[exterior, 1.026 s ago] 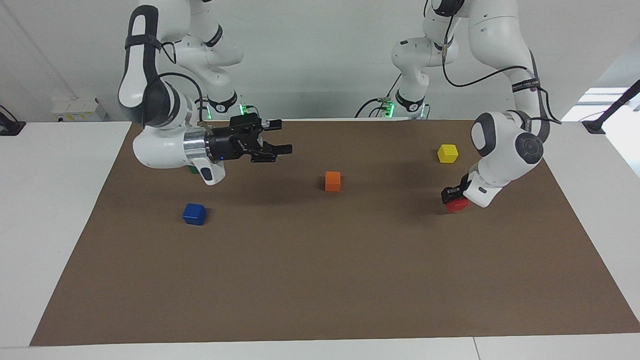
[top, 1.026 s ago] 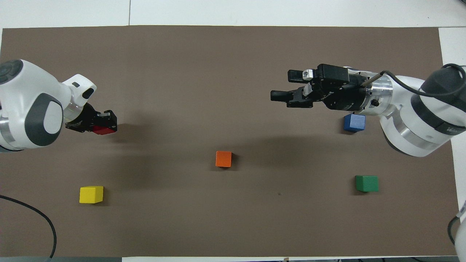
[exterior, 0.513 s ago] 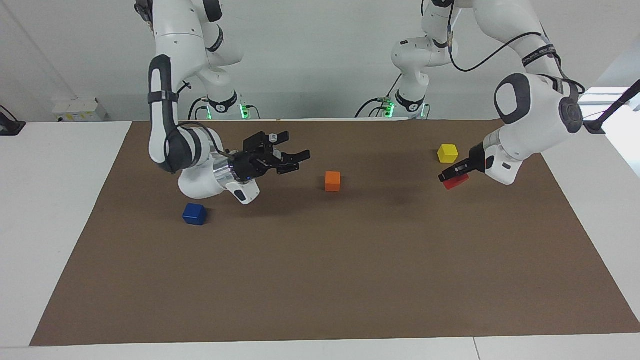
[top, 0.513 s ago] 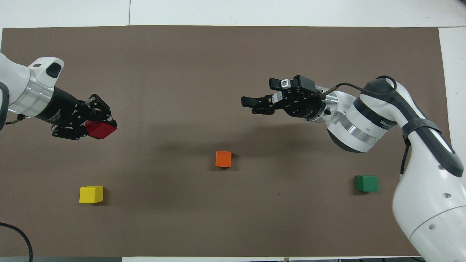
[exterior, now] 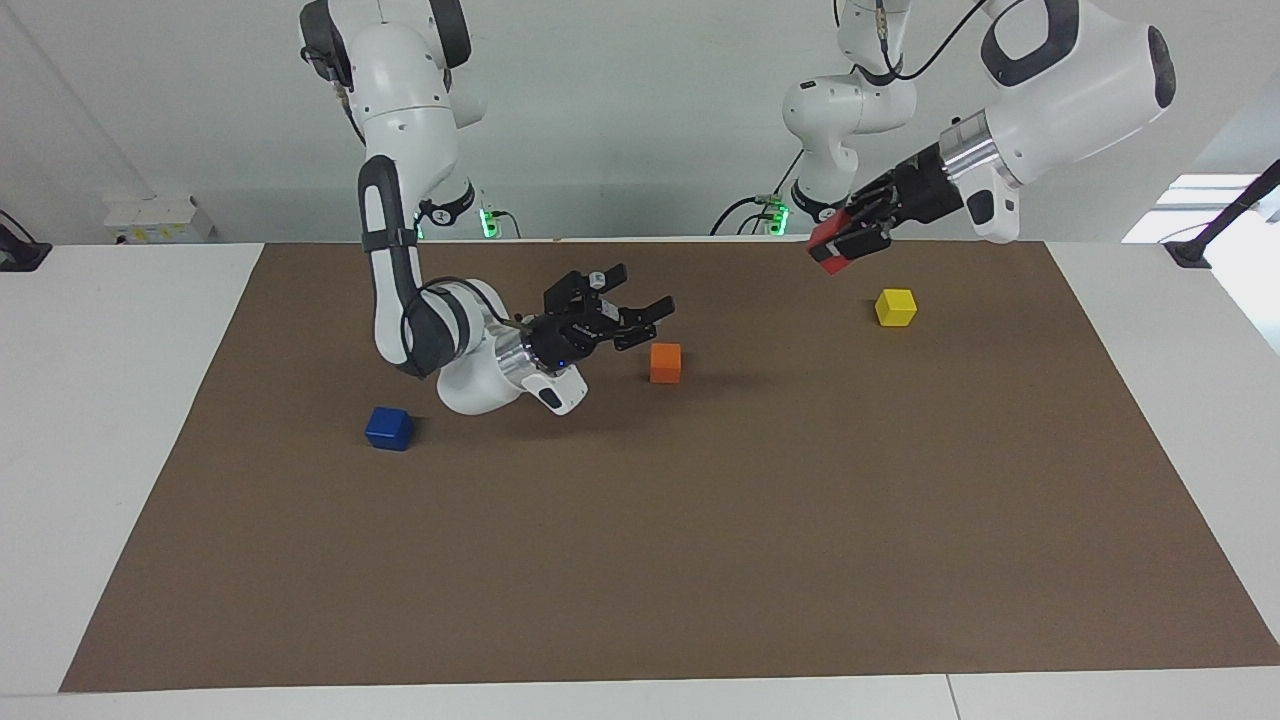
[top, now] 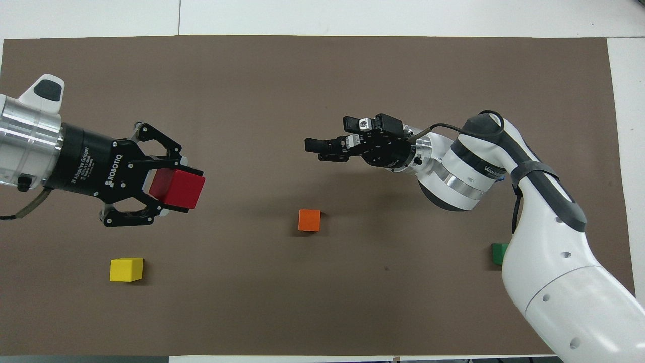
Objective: Transfer red block to right arm and stack on blue block
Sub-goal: 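Carry the red cube toward center while the right gripper reaches toward it, then grasp the red cube with the right gripper, then open the left gripper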
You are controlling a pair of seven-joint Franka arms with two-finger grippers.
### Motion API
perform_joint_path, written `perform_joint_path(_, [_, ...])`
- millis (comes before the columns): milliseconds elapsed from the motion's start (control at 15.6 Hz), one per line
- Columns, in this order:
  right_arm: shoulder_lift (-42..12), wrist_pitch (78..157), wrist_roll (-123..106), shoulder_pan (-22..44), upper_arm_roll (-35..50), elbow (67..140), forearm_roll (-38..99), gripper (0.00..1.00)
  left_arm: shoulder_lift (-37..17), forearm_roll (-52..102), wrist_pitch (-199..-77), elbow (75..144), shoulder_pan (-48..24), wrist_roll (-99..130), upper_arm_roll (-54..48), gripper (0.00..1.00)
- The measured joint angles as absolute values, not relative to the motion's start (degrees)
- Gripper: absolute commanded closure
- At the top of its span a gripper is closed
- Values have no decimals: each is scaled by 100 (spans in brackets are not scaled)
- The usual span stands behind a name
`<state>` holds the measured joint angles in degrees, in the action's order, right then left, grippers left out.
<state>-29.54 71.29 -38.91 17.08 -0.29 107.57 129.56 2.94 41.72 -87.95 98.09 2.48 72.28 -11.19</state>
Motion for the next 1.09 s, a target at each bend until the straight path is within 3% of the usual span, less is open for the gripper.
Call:
perform_joint_path(385, [-3064,7129,-3936,1883,-28,10579,13117,0,243,4630,-9749,9853,90,9097,-1301,100])
perform_joint_path(1090, [-3075,7262,-3959,1895,-28,10468,13147,0,237,5184,-12258,10391,-1074,10153,-1317,100])
